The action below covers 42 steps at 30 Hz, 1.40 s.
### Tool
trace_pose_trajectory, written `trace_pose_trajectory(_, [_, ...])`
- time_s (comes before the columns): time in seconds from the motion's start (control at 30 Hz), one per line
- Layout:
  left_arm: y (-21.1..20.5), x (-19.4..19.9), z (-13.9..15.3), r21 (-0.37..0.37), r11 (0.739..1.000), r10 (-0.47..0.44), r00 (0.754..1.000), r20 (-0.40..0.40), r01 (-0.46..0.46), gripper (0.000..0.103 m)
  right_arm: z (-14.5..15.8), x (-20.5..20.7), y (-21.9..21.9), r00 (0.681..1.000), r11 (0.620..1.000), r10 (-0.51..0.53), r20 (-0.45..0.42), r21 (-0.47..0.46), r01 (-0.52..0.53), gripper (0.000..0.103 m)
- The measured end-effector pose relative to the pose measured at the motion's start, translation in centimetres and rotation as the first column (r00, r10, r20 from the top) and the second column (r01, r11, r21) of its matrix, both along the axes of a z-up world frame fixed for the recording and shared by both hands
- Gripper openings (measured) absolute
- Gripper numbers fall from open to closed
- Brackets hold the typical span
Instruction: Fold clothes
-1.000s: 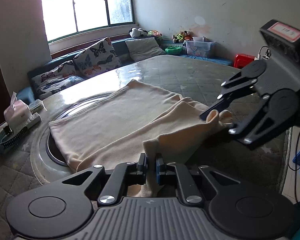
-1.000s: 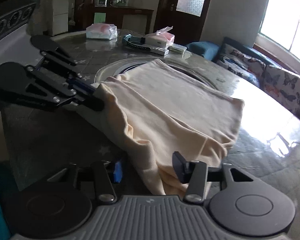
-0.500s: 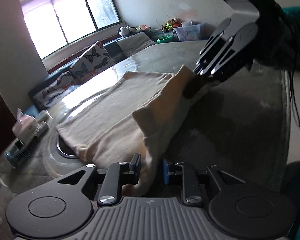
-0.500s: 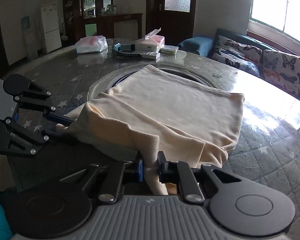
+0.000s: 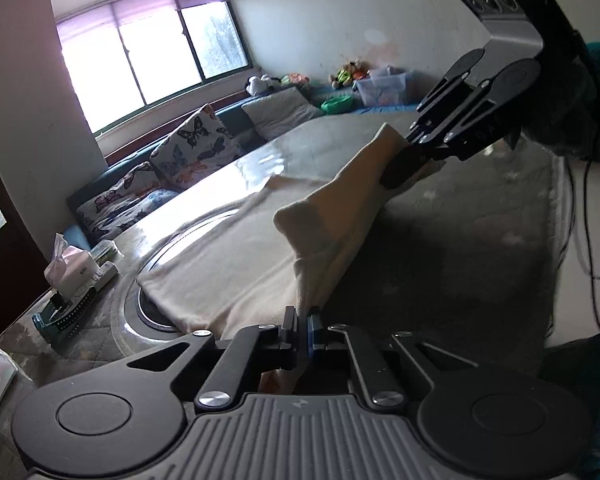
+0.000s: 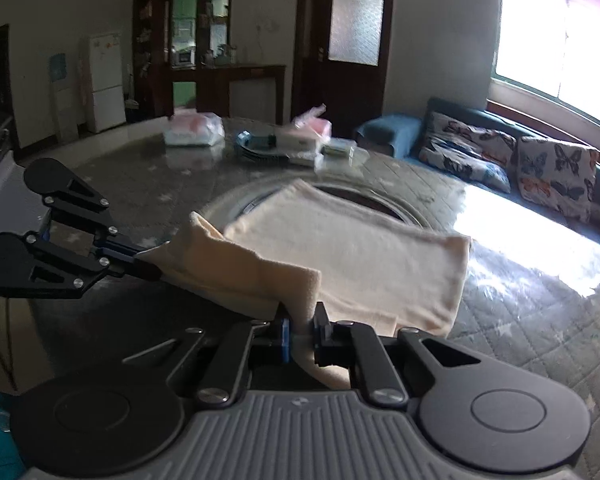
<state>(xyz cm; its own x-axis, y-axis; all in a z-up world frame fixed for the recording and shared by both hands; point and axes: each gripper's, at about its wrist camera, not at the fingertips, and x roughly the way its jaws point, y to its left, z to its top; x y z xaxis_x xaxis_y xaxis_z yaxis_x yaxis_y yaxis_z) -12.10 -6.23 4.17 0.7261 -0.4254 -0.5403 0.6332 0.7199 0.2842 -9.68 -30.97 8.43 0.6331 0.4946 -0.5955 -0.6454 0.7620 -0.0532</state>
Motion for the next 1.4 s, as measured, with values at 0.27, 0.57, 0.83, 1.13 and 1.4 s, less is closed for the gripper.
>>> trace_pose_trajectory(0.27, [1.1, -5.6, 2.4, -0.034, 0.998, -0.045, 0.998, -0.040, 0.044, 0.005, 2.8, -5.7, 0.2, 0.996, 0.996, 0.088, -0.010, -0.021, -0.089, 0.009])
trace_pose_trajectory(0.57, [2.0, -5.9, 3.2, -0.092, 0.996, -0.027, 0.998, -0.060, 0.021, 0.005, 3.9, -4.9, 0.9, 0.994, 0.993, 0.104, -0.041, -0.045, -0.106, 0.009])
trace_pose_trajectory(0.83, [2.4, 0.4, 4.6, -0.150, 0.988, 0.037, 0.998, -0.057, -0.045, 0.005, 4.0, 1.7, 1.5, 0.995, 0.996, 0.068, -0.068, -0.051, -0.071, 0.009])
trace_pose_trajectory(1.13, [1.7, 11.9, 1.6, -0.115, 0.980, 0.144, 0.977, -0.158, -0.163, 0.005, 1.3, 10.8, 2.2, 0.990, 0.999, -0.008, -0.141, -0.054, 0.000, 0.009])
trace_pose_trajectory(1.4, [0.8, 16.5, -3.0, -0.048, 0.962, 0.251, 0.943, -0.220, -0.267, 0.008, -5.6, 15.8, 1.9, 0.954, 0.989, -0.147, -0.262, -0.008, 0.150, 0.015])
